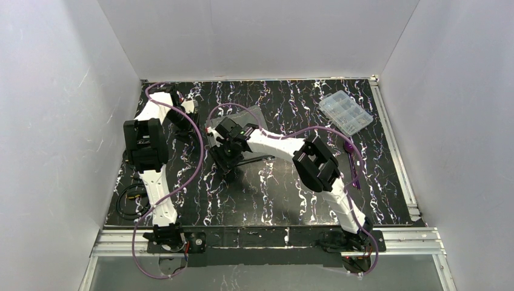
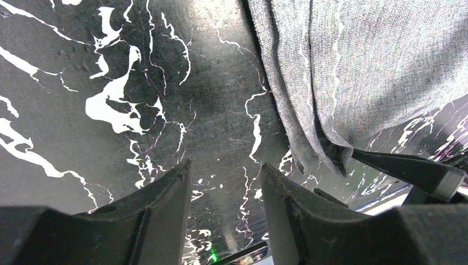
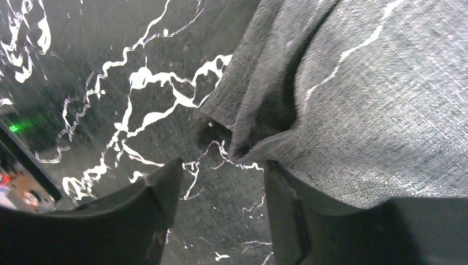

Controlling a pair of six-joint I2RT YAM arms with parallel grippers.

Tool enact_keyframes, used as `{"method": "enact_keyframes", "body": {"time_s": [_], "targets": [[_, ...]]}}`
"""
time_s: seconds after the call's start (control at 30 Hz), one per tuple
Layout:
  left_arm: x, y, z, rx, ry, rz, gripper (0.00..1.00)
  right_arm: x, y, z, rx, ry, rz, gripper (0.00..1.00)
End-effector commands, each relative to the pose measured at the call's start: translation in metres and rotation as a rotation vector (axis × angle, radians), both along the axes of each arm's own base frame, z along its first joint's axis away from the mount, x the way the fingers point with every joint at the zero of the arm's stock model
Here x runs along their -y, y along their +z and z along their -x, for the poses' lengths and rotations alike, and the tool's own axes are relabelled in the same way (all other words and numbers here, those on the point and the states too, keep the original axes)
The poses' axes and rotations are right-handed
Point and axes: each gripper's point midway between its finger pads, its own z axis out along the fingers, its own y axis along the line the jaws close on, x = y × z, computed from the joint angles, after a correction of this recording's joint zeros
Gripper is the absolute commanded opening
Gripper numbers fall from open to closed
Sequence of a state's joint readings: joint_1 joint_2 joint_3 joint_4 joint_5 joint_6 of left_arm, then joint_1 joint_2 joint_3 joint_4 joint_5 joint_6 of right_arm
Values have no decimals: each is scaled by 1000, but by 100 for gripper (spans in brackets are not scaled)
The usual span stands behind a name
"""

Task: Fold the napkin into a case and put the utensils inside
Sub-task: Fold the rectangle-folded napkin at the center of the board.

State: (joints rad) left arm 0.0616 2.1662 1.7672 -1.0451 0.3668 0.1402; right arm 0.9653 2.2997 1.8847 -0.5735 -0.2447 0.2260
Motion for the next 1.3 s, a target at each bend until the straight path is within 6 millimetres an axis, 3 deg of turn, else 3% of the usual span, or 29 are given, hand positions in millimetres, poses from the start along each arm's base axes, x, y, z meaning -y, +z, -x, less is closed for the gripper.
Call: {"method": "enact_keyframes", "body": {"time_s": [0.0, 0.1, 0.27, 0.5, 0.63, 0.8, 1.0, 1.07, 1.27], "targets": [[6, 10, -4, 18, 9, 26, 46, 3, 9, -2, 35, 11, -1, 75], [6, 10, -5, 17, 14, 28, 46, -6, 19, -1, 19, -2, -57, 82], [4, 11, -5, 23, 12, 18, 46, -22, 41, 2, -16, -23, -151, 83], [1, 11, -7, 26, 19, 22, 45, -20, 83, 3, 5, -15, -246, 72], [-1, 14, -9, 28, 27, 25, 45, -9, 96, -14, -10, -80, -299, 61], [0, 18, -9, 34, 28, 32, 44, -3, 92, -36, -86, -158, -368, 41], [3, 23, -8, 36, 33, 46, 44, -8, 46, -40, -171, -180, -304, 27], [3, 24, -8, 38, 33, 49, 44, -11, 35, -38, -197, -181, -290, 25], [2, 23, -7, 34, 32, 39, 43, -26, 31, -29, -206, -159, -289, 25]]}}
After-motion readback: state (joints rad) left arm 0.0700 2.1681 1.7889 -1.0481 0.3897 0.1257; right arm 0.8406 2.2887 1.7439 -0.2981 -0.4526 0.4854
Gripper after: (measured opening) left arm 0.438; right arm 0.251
